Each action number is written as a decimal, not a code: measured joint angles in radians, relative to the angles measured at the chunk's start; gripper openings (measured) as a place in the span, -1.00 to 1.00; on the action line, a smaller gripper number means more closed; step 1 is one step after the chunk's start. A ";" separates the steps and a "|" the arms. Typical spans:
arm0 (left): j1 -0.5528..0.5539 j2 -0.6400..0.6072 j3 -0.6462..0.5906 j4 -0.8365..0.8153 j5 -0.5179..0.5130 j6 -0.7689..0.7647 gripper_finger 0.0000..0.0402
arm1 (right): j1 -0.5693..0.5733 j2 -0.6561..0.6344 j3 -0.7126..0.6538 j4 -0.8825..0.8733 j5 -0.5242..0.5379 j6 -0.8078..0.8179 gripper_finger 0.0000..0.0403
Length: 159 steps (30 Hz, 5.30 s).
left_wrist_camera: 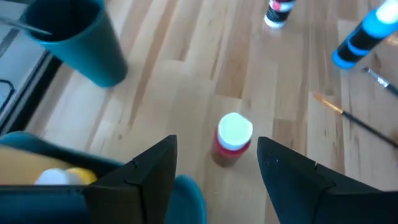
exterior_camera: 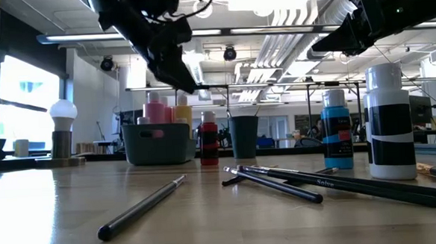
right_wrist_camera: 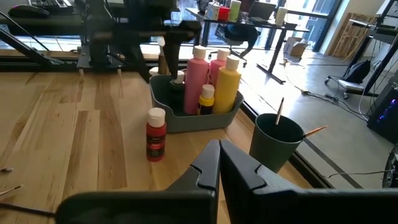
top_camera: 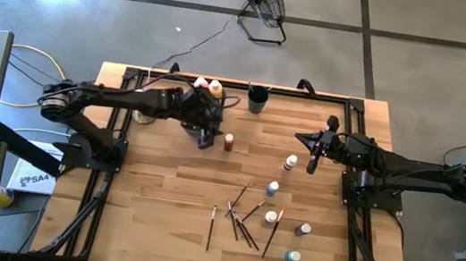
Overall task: Pick & Place Paint Supplies
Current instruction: Put the small red paint bottle into the green bin
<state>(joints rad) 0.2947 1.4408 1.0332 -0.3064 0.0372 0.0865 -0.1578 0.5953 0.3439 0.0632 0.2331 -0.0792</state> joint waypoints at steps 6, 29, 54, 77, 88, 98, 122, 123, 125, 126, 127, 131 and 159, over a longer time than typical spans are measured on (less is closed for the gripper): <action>0.000 0.057 0.000 0.027 0.041 0.045 0.09 | 0.000 0.000 0.000 0.000 0.000 0.000 -0.98; 0.000 0.162 -0.001 0.126 0.061 0.066 0.09 | 0.000 0.000 0.000 0.000 0.001 -0.003 -0.98; 0.000 0.231 0.000 0.194 0.139 0.051 0.09 | 0.000 0.000 0.000 0.000 0.003 -0.003 -0.98; 0.000 0.231 0.000 0.194 0.133 0.028 -0.36 | 0.000 0.000 0.000 0.000 0.003 -0.004 -0.98; 0.000 0.231 0.000 0.194 0.133 0.002 -0.34 | 0.000 0.000 0.000 0.000 0.003 -0.004 -0.98; 0.000 0.231 0.000 0.194 0.132 0.002 -0.34 | 0.000 0.000 0.000 0.000 0.003 -0.004 -0.98; 0.000 0.232 0.203 -0.067 0.116 0.053 -0.36 | 0.000 0.000 0.000 -0.001 0.000 -0.004 -0.98; 0.000 0.232 0.225 -0.090 0.099 0.062 -0.36 | 0.000 0.000 0.000 -0.001 0.000 -0.004 -0.98; -0.001 0.232 0.270 -0.148 0.050 0.067 -0.36 | 0.000 0.000 0.000 -0.002 0.000 -0.004 -0.98; -0.001 0.232 0.292 -0.175 0.022 0.067 -0.36 | 0.000 0.000 0.000 -0.002 0.000 -0.004 -0.98; 0.000 0.232 0.316 -0.199 -0.005 0.067 -0.36 | 0.000 0.000 0.000 -0.002 0.000 -0.004 -0.98; 0.001 0.230 0.391 -0.281 -0.104 0.056 -0.36 | 0.000 0.000 0.000 -0.005 0.000 -0.003 -0.98; 0.091 0.054 0.166 -0.331 -0.186 -0.143 -0.38 | 0.000 0.000 0.000 -0.010 0.000 0.003 -0.98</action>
<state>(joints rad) 0.3859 1.4952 1.1997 -0.6373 -0.1486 -0.0562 -0.1579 0.5949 0.3439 0.0534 0.2329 -0.0765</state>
